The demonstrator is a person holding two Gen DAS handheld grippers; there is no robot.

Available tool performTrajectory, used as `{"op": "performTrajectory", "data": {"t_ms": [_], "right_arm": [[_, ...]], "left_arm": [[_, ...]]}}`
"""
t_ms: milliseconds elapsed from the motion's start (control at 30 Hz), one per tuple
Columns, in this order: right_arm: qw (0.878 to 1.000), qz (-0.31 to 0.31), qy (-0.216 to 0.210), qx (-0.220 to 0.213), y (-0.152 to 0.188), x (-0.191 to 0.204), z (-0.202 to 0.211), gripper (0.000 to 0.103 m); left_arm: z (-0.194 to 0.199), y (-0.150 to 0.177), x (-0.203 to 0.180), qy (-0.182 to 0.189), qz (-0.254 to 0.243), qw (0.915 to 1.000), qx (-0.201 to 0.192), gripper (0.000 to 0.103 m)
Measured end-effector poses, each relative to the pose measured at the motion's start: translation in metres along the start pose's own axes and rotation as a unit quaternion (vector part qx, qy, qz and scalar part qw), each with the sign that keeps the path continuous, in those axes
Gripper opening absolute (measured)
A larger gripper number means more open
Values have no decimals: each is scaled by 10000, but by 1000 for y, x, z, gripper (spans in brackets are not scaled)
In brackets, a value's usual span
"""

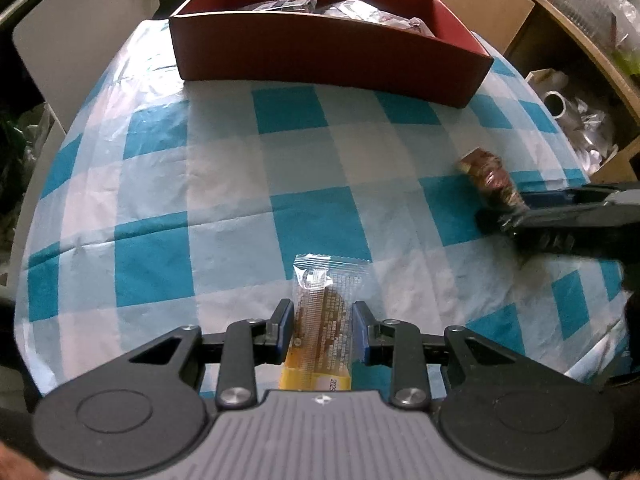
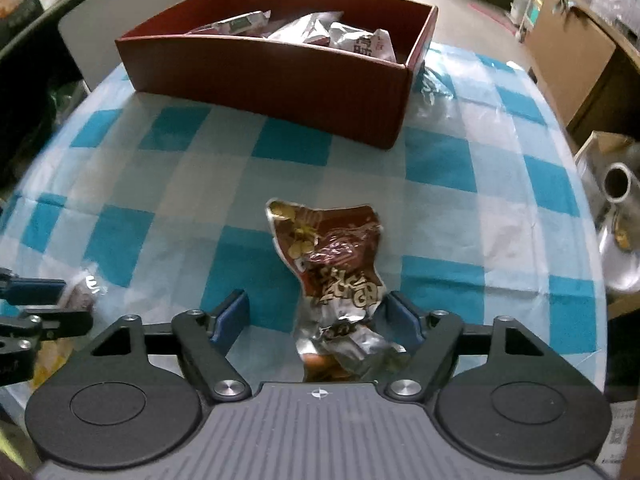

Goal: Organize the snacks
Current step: 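Grasp the clear yellow snack with the left gripper while the right grasps the foil pouch, then carry the yellow snack and foil pouch over the red box with both grippers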

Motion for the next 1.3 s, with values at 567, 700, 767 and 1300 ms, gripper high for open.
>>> {"op": "performTrajectory", "data": {"t_ms": [567,700,767,1300], "right_arm": [[9965,-409,-386,-616,-32,-2,38,51],[9957,-365,-452,-718,-42,5,41,51],[9951,-365,-482,-780,-46,6,43,51],[9902,-514,-567,-1170,-81,4,50,51]], "left_arm": [[16,-33,-3,82,20,9987,-507,27],[16,-43,0,12,27,9981,-612,27],[17,-47,0,-1,33,9978,-661,27],[23,-100,5,-170,-46,9929,-1179,27]]}}
Point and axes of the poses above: each gripper's, at about its wrist camera, not at the fingertips, and z roughly against the way its jaws point, x to its left, y to its underside, the point moved 10 cm from there along -z, roughly the way its jaws point, and after that the axes turned 7 degrees about -x, right-handed, at the moved point
